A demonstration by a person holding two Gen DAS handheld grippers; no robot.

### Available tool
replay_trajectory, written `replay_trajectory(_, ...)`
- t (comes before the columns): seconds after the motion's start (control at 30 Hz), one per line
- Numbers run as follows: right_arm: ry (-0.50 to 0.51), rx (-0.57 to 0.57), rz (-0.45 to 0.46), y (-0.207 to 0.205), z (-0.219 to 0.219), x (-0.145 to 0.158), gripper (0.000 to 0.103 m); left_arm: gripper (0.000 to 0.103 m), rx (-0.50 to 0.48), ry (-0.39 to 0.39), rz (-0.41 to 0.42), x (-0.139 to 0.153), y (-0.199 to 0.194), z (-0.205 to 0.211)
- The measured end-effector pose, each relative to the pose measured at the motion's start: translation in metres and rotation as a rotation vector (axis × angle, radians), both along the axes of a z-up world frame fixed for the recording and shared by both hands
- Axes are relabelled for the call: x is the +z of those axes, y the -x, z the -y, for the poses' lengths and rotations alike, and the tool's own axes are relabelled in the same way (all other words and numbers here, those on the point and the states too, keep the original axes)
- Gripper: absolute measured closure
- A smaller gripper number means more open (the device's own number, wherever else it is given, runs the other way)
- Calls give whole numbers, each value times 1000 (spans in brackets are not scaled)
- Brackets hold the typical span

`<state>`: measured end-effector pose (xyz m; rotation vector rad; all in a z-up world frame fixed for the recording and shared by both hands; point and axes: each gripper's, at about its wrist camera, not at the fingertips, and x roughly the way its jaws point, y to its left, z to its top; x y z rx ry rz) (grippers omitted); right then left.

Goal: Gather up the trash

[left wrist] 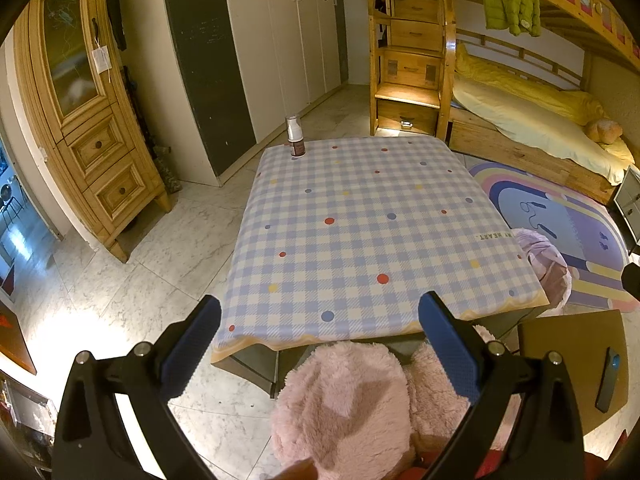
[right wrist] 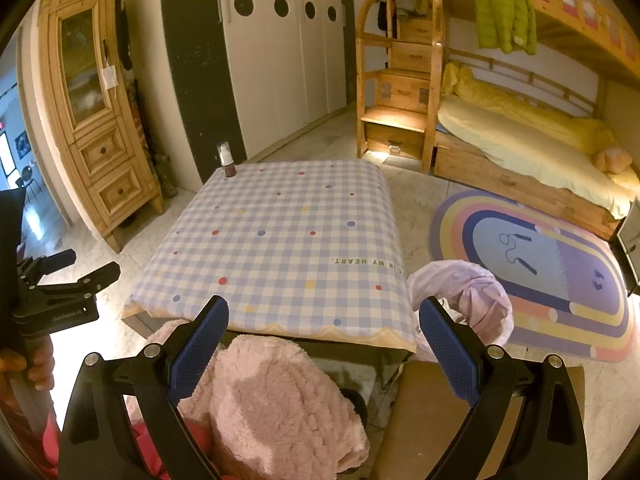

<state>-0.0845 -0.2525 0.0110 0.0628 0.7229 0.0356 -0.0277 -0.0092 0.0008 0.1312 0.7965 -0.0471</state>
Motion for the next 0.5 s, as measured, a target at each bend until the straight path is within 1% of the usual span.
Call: replay_trajectory(0.5,0,1,-3,0,0,0,8,7,1,-1,0,1,0,0)
